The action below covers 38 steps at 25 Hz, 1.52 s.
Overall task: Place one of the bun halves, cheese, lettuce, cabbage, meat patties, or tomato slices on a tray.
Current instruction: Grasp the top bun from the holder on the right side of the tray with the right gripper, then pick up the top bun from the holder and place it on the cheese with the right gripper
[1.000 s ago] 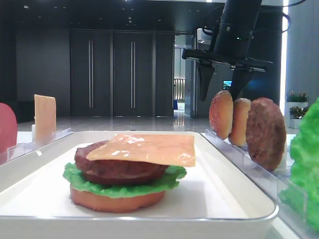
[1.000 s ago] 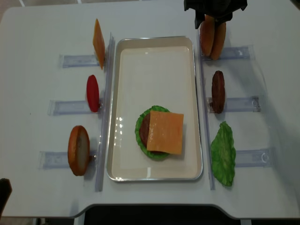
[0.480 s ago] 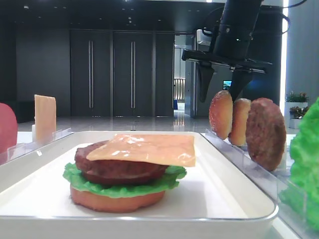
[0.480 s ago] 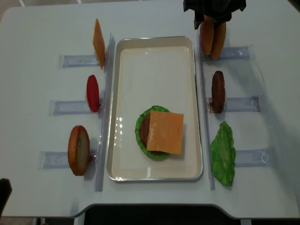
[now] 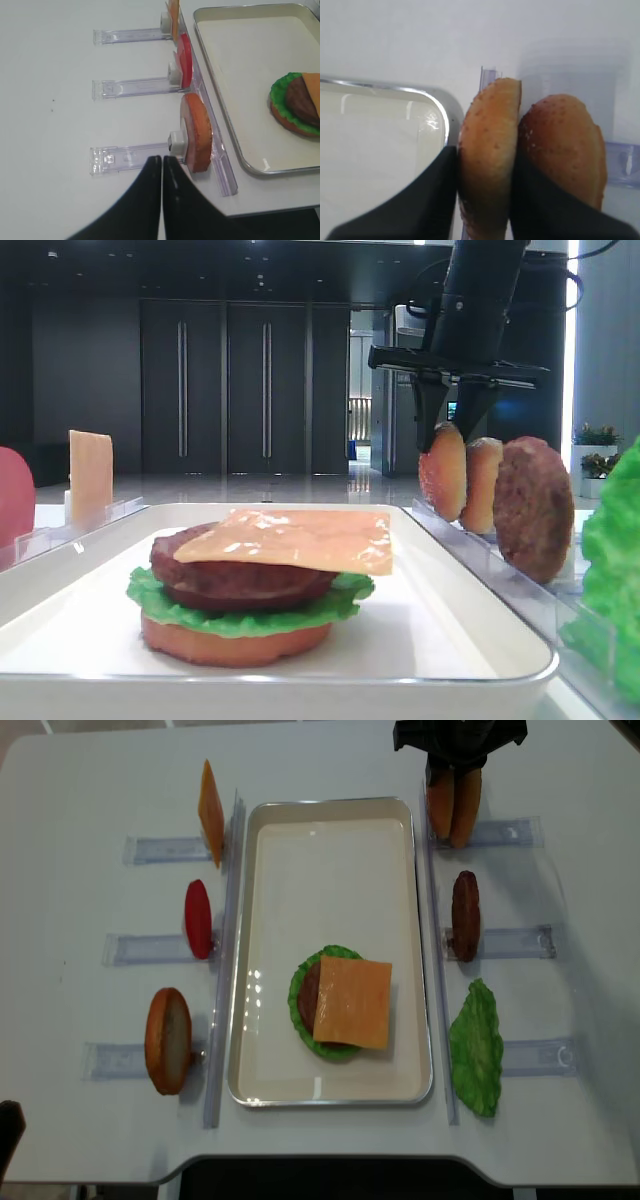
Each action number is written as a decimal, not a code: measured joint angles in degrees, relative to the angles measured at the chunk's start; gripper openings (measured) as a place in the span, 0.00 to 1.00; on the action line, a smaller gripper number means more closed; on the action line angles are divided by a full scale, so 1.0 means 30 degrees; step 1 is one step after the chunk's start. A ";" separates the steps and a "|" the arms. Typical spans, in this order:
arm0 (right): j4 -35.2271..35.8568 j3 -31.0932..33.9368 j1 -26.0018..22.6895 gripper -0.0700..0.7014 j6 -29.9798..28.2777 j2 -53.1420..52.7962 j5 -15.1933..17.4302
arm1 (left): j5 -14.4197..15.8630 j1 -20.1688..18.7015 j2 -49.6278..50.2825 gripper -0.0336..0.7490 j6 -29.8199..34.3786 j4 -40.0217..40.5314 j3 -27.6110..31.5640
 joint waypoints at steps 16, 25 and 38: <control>0.1104 -0.0818 0.0000 0.37 0.0000 -0.0060 0.2000 | 0.0000 0.0000 0.0000 0.04 0.0000 0.0000 0.0000; 0.1972 -0.3082 0.0000 0.37 0.0000 -0.0189 0.3369 | 0.0000 0.0000 0.0000 0.04 0.0000 0.0000 0.0000; 0.2588 -0.3190 0.0000 0.37 -0.0084 -0.1765 0.3453 | 0.0000 0.0000 0.0000 0.04 0.0000 0.0000 0.0000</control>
